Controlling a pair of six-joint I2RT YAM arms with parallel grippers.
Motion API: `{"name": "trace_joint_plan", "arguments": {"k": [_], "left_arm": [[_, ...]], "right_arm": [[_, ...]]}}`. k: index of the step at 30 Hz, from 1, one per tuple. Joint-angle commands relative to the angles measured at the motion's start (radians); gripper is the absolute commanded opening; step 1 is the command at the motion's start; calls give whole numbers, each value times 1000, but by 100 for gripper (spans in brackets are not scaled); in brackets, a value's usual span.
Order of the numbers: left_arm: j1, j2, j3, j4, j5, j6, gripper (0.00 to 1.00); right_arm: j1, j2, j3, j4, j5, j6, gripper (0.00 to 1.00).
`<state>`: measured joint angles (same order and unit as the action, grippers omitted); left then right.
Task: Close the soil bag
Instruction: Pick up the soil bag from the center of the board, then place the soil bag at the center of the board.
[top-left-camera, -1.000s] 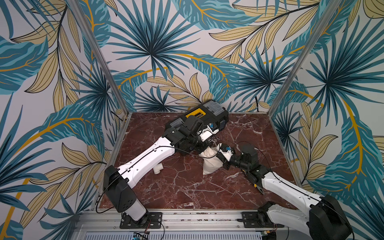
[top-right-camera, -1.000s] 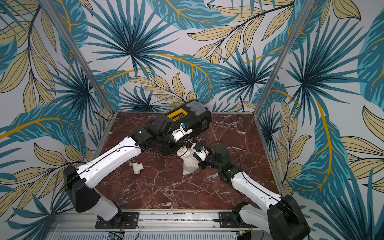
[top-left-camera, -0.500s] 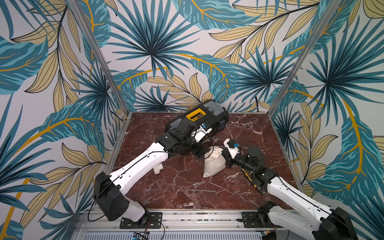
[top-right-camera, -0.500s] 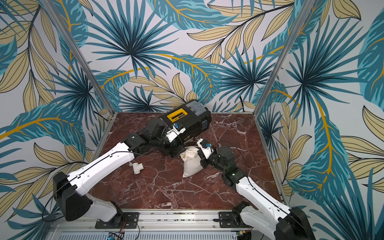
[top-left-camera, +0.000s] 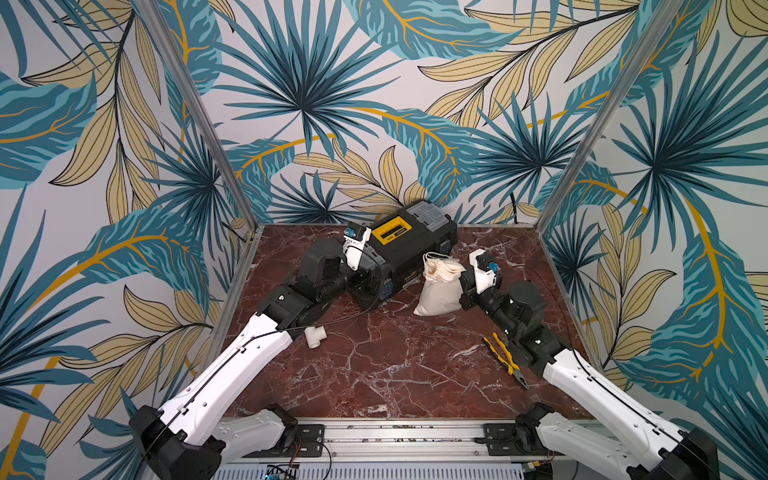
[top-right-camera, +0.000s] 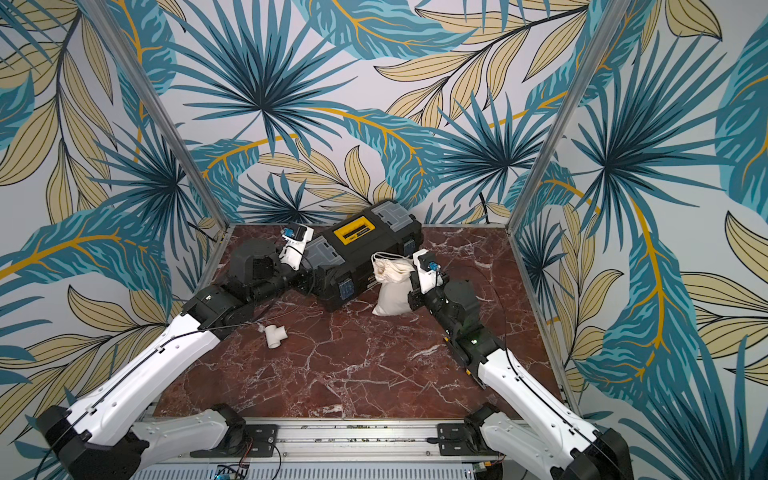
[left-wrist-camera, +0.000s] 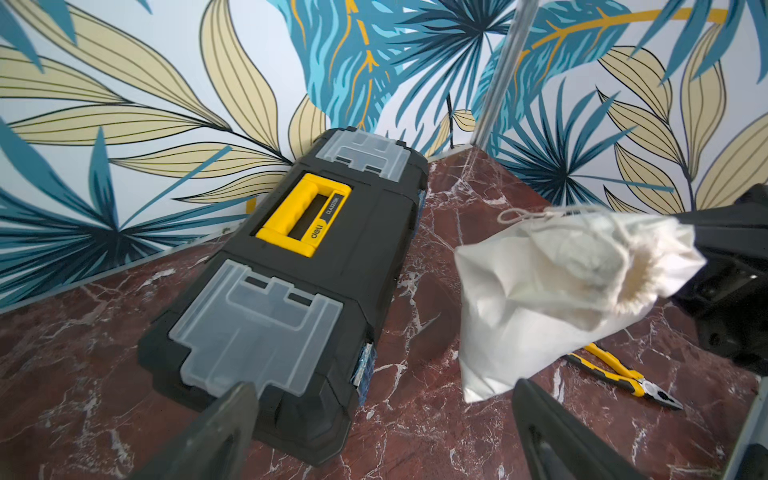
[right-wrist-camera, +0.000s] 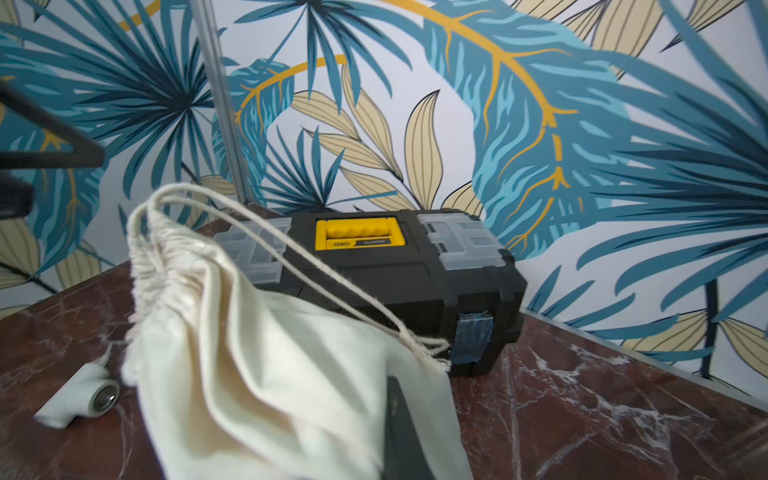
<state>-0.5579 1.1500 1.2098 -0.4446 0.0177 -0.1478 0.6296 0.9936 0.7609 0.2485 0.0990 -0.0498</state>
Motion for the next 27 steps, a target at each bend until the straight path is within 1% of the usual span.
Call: {"name": "trace_joint_plan", "arguments": {"k": [1, 4, 6, 10, 14, 16, 20, 27], "left_arm": [[12, -36, -33, -13, -85, -77, 100], [15, -61, -58, -26, -117, -96, 100], [14, -74, -71, -39, -159, -109, 100], [15, -104, -86, -62, -196, -114, 100], [16, -121, -98, -85, -220, -123, 100], [16, -130, -105, -89, -220, -127, 100], [16, -146, -119, -93, -224, -135, 100], [16, -153, -141, -99, -215, -142, 100]], "right_arm": [[-11, 39, 119, 57, 215, 22, 0], [-26, 98, 204, 30, 323, 23, 0], [-37, 128, 237, 35, 390, 34, 0], [-61, 181, 282, 65, 540, 60, 0], [-99, 238, 319, 68, 617, 114, 0], [-128, 266, 333, 55, 617, 164, 0], [-184, 316, 337, 61, 577, 259, 0], [-229, 434, 324, 170, 547, 296, 0]]}}
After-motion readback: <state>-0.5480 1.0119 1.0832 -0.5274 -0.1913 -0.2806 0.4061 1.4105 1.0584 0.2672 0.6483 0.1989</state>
